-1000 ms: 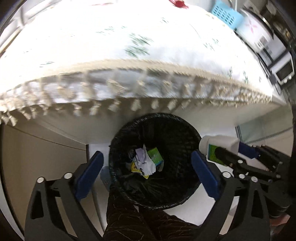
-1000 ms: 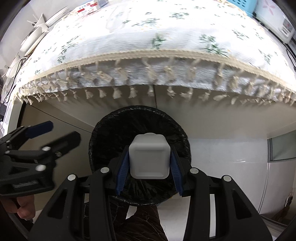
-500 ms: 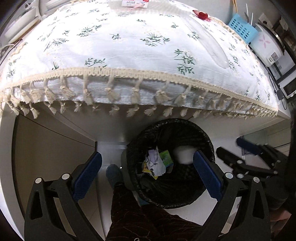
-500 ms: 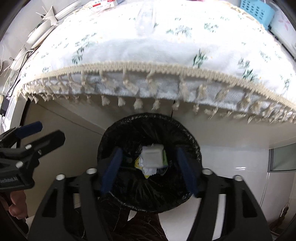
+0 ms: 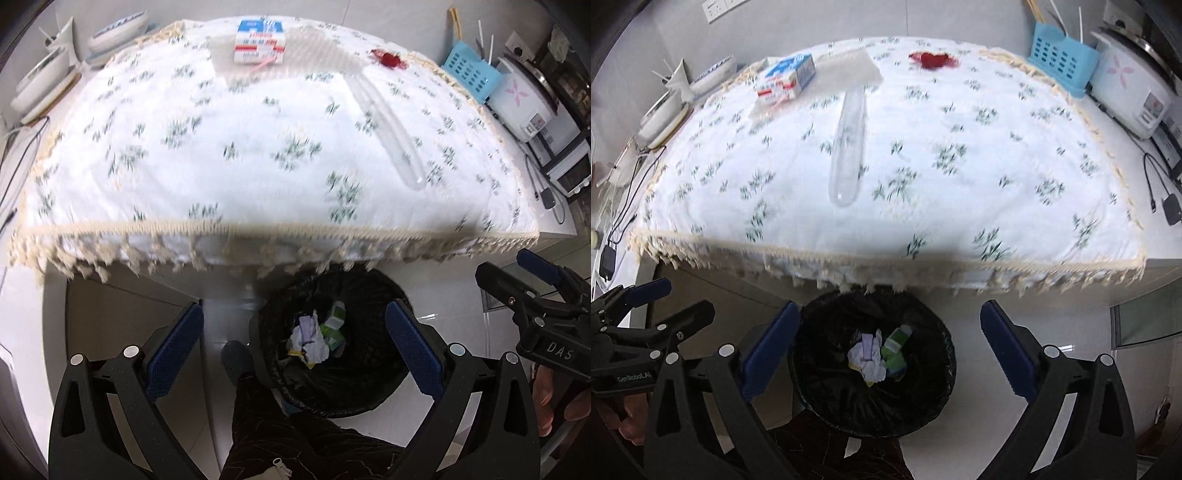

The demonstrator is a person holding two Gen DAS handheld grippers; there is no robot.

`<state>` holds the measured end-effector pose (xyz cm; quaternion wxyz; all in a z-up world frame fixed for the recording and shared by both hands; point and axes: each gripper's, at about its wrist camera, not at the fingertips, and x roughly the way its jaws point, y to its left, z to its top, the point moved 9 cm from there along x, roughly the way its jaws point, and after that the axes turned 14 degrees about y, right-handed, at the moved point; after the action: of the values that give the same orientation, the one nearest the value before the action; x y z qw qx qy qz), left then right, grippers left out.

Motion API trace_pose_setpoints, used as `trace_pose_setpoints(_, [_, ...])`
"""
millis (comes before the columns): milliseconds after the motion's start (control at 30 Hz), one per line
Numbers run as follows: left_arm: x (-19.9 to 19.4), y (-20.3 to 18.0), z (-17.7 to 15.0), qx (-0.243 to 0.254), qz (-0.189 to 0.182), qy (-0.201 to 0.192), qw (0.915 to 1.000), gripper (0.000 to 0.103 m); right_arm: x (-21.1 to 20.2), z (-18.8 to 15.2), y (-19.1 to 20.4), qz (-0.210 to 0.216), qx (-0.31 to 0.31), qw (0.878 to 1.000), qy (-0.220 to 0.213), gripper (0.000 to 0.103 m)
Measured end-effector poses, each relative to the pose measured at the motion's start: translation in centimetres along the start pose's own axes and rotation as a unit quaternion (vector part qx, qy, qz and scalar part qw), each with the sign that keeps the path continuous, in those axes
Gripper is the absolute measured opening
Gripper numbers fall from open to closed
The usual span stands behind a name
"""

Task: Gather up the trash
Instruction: 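Raise both tools back over the table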

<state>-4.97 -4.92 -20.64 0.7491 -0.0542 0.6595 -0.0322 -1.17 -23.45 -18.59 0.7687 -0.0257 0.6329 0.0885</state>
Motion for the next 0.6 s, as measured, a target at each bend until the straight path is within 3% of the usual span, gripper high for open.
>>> trace_pose_setpoints(233, [-2.4,-0.6,1.8,-0.001,-0.002,-0.013,0.9999,0.097,-3.2,1.8,-0.5,-0.004,0.000,1.000,-0.026,0.094])
trace_pose_setpoints(600, [-4.9,0.7,6.0,-0.008,0.000,-0.025,0.9997,0.097,-4.7,5.3,0.1,-0.007,-0.001,0.999,-0.039,0.094])
